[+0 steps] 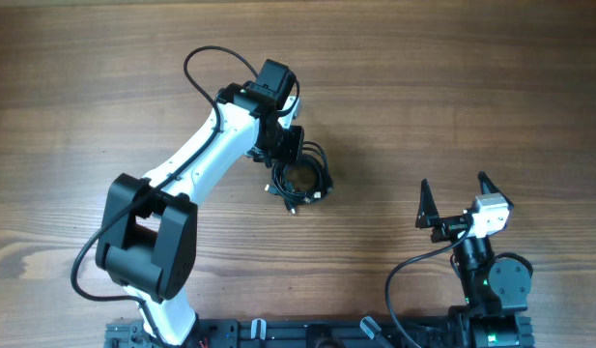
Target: Untangle cables
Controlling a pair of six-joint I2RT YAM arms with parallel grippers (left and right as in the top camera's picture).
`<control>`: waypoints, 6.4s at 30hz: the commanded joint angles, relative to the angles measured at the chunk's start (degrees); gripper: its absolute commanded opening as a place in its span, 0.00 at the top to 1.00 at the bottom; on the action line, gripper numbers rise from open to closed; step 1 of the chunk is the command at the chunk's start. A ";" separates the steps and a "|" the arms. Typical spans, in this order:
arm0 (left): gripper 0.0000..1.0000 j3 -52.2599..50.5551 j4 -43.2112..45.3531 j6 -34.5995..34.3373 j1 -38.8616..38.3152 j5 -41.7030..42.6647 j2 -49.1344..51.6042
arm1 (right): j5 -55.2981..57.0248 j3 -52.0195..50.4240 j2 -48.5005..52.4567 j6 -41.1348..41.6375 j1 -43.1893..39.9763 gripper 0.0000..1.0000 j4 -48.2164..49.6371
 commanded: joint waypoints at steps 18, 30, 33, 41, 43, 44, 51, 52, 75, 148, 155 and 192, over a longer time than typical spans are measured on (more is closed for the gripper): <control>0.55 -0.37 1.22 5.03 -0.33 0.74 0.68 | 0.76 -0.04 -0.35 -0.68 -0.24 0.00 0.17; 0.55 -0.70 1.73 5.01 -0.37 0.70 0.81 | 0.76 -0.04 -0.35 -0.68 -0.24 0.00 0.17; 0.53 -2.10 3.13 5.01 -0.48 0.72 0.83 | 0.76 -0.04 -0.35 -0.68 -0.24 0.00 0.17; 0.81 -2.91 5.14 4.98 -0.48 0.70 0.83 | 0.76 -0.04 -0.35 -0.68 -0.24 0.00 0.17; 0.90 -2.91 5.35 4.96 -0.48 0.72 0.81 | 0.76 -0.04 -0.35 -0.68 -0.24 0.00 0.17; 0.96 -2.91 5.33 4.87 -0.48 0.74 0.81 | 0.76 -0.04 -0.35 -0.68 -0.24 0.00 0.17; 0.96 -2.62 5.31 2.19 -0.48 5.46 -5.09 | 0.76 -0.04 -0.35 -0.68 -0.24 0.00 0.17; 0.96 -2.62 5.27 0.94 -0.48 5.51 -6.19 | 0.76 -0.04 -0.35 -0.68 -0.24 0.00 0.17; 0.96 -2.62 1.36 -8.98 -0.44 7.82 -15.45 | -26.38 -0.04 -0.24 60.57 -0.24 0.00 11.10; 0.96 -0.15 31.82 -67.52 -0.33 20.41 -42.75 | -29.49 36.30 70.97 35.17 21.97 0.91 24.74; 0.66 -0.15 29.55 -67.06 -0.33 17.99 -42.53 | -29.42 36.30 65.90 47.71 21.84 0.95 30.80; 0.07 -0.26 -4.15 -25.03 -0.87 6.40 -24.24 | -10.84 36.30 58.86 92.50 18.25 0.95 59.52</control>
